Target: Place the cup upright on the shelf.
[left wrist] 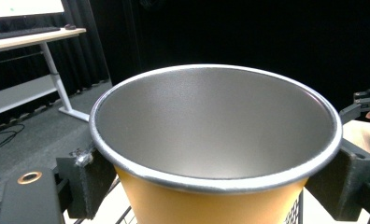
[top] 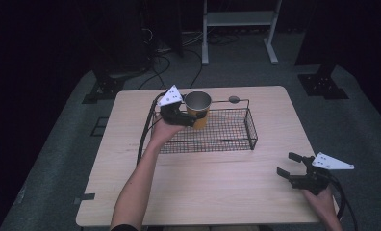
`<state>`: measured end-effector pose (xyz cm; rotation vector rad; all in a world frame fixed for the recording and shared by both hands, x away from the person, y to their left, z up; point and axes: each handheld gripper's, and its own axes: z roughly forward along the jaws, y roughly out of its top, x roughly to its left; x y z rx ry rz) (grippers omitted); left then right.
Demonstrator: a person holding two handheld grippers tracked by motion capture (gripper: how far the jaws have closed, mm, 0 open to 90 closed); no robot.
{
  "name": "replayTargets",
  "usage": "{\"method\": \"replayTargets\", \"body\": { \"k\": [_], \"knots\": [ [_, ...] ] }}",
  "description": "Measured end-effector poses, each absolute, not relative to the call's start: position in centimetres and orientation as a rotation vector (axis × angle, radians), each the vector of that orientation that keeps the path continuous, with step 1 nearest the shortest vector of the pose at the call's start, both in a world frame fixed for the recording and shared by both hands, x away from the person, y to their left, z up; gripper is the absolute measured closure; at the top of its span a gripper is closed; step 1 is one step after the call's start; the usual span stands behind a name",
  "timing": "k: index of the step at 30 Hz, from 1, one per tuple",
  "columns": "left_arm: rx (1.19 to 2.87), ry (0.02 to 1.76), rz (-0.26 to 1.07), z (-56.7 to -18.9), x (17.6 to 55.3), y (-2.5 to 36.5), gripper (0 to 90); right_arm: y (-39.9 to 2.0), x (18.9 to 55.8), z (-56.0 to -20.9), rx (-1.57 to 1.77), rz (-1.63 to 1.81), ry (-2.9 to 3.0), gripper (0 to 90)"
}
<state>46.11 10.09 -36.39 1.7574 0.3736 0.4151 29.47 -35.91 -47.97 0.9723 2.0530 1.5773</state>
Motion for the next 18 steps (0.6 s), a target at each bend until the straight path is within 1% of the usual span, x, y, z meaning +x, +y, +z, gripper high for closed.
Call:
{"method": "replayTargets", "body": {
  "k": [18],
  "knots": [
    [1.760,0.369,0.420,-38.5,47.9,9.7,13.4,-35.9,29.5,-48.0,0.975,1.579,2.055,13.7]
  ]
}}
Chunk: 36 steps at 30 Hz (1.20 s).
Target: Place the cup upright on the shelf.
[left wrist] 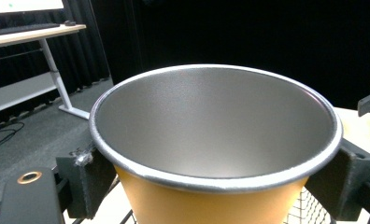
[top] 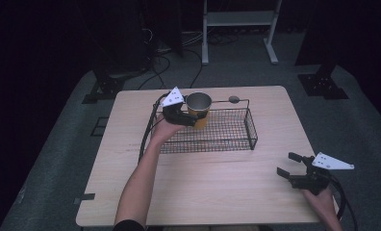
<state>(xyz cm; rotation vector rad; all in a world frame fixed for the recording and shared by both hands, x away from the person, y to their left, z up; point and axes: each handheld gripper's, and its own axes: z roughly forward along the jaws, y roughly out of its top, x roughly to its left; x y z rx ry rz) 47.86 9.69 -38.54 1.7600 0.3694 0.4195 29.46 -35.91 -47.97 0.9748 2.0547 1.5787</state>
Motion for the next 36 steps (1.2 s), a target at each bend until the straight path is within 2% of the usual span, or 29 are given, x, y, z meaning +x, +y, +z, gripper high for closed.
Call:
{"method": "replayTargets", "body": {
  "k": [36],
  "knots": [
    [1.997,0.363,0.298,-42.2,49.4,8.5,13.1,-36.0,29.5,-48.0,0.973,1.587,2.054,13.7]
  ]
}}
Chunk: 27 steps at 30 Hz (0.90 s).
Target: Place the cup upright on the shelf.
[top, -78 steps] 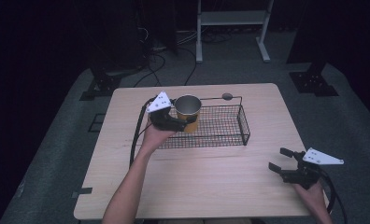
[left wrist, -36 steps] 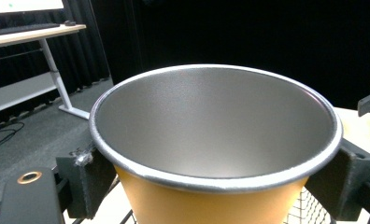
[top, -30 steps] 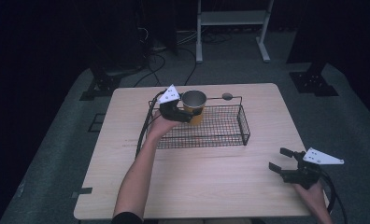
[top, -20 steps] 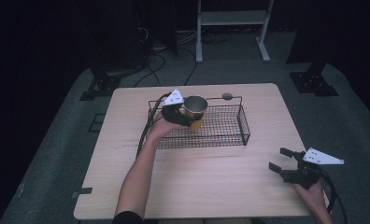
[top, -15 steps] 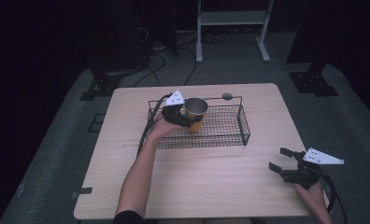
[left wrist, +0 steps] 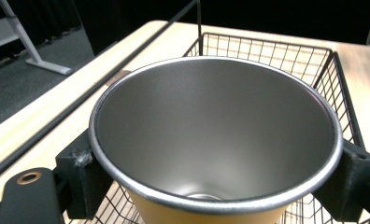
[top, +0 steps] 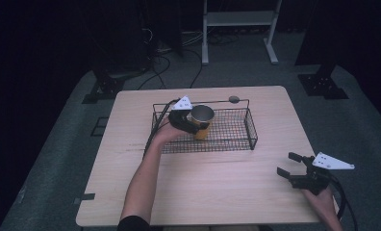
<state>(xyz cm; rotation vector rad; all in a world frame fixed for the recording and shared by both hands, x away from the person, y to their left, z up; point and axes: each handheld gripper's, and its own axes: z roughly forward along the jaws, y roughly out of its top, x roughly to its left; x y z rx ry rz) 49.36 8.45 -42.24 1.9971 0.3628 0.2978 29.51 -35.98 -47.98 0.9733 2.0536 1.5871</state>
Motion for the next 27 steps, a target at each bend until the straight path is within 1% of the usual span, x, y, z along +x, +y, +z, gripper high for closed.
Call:
{"method": "replayTargets", "body": {
  "k": [17,27],
  "knots": [
    [2.075,0.366,0.273,-42.40,49.62,8.25,12.8,-35.99,29.50,-47.98,0.975,1.588,2.053,13.7],
    [2.083,0.370,0.277,-42.25,49.66,8.26,11.9,-35.99,29.50,-47.98,0.975,1.588,2.053,13.7]
  ]
}}
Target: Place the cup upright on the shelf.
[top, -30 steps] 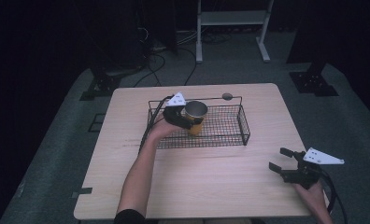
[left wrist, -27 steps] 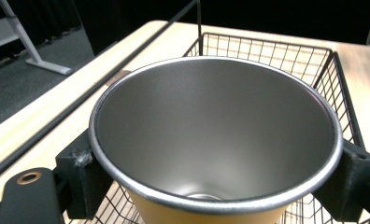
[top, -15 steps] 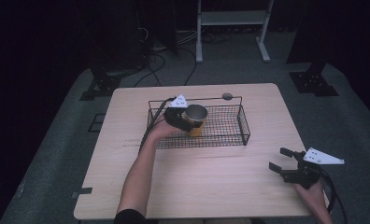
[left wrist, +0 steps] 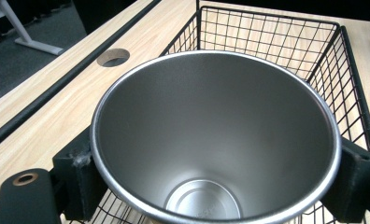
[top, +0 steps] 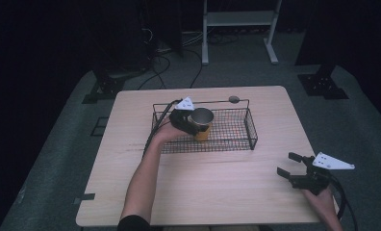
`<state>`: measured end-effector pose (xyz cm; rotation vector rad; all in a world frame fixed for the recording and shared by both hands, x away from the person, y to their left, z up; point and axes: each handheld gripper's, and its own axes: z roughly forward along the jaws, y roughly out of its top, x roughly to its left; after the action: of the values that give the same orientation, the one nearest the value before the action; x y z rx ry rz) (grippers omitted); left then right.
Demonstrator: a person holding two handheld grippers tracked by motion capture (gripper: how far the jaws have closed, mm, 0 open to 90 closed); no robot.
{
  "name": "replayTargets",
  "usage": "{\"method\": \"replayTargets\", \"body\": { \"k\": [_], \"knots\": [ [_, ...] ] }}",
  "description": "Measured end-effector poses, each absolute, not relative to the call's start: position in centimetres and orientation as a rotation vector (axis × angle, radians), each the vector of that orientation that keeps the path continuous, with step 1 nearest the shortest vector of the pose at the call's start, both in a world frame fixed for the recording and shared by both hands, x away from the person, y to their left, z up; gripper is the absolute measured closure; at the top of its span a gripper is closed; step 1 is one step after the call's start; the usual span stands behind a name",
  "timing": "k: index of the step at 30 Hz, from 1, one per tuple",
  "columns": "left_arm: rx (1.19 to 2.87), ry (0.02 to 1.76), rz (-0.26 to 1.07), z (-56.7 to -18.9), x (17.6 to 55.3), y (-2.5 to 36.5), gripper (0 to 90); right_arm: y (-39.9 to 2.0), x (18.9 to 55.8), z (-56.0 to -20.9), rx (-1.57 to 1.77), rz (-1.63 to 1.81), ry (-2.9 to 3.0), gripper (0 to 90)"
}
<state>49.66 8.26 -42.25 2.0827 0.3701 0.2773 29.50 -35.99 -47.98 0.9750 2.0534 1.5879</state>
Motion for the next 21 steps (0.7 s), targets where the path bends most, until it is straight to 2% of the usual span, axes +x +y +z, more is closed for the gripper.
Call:
{"method": "replayTargets", "body": {
  "k": [21],
  "knots": [
    [2.090,0.388,0.286,-42.13,49.61,8.41,8.0,-36.02,29.51,-48.00,0.972,1.586,2.060,13.7]
  ]
}}
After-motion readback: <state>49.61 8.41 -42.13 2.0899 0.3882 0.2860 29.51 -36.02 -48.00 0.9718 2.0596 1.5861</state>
